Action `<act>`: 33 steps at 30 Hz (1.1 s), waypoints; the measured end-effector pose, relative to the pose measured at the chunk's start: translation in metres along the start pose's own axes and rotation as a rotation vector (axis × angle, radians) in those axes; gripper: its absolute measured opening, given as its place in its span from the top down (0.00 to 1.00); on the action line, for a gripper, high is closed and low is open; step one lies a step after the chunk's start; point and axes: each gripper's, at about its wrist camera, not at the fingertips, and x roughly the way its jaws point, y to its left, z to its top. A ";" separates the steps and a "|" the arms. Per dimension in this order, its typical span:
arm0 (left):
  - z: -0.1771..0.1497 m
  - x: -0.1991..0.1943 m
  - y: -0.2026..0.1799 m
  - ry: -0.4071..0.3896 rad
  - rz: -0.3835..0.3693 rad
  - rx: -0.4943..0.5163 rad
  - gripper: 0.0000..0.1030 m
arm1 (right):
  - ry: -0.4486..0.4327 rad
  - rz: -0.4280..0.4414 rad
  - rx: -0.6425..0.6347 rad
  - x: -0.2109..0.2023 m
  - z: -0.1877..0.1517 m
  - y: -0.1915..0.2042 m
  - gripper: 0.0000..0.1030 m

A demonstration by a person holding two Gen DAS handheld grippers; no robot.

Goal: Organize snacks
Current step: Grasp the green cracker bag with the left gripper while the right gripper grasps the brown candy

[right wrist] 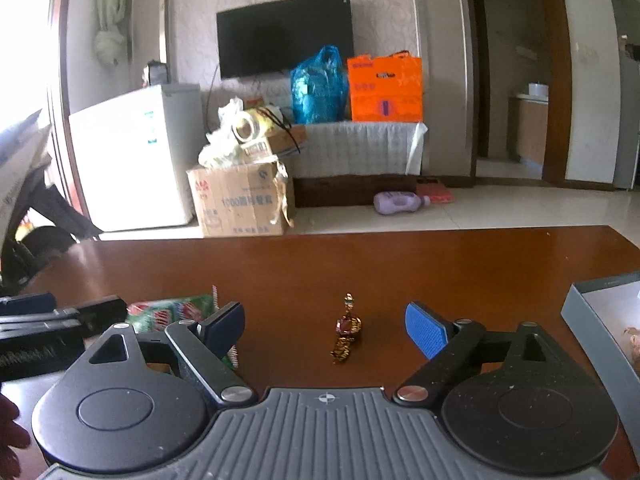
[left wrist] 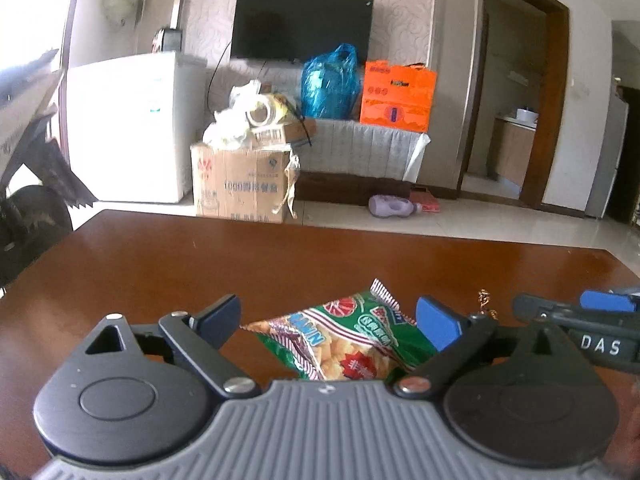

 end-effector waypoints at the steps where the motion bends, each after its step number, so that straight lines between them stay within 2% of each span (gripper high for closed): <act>1: -0.001 0.006 0.000 0.015 -0.004 -0.004 0.07 | 0.008 -0.010 -0.014 0.006 0.000 0.000 0.14; 6: -0.009 0.027 -0.003 0.053 0.015 0.018 0.07 | 0.067 -0.041 -0.034 0.043 0.000 -0.005 0.14; 11: -0.017 0.047 -0.005 0.098 0.017 -0.002 0.07 | 0.115 -0.047 -0.082 0.070 -0.007 -0.002 0.14; 15: -0.021 0.053 -0.010 0.093 0.009 0.007 0.07 | 0.137 -0.039 -0.058 0.085 -0.010 -0.006 0.18; 21: -0.026 0.066 -0.017 0.121 -0.030 0.009 0.07 | 0.175 -0.009 -0.058 0.101 -0.018 -0.010 0.30; 29: -0.027 0.080 -0.021 0.135 -0.030 -0.004 0.07 | 0.170 0.018 -0.049 0.111 -0.015 -0.012 0.30; 33: -0.028 0.086 -0.021 0.138 -0.032 -0.018 0.07 | 0.172 0.032 -0.070 0.118 -0.010 -0.010 0.34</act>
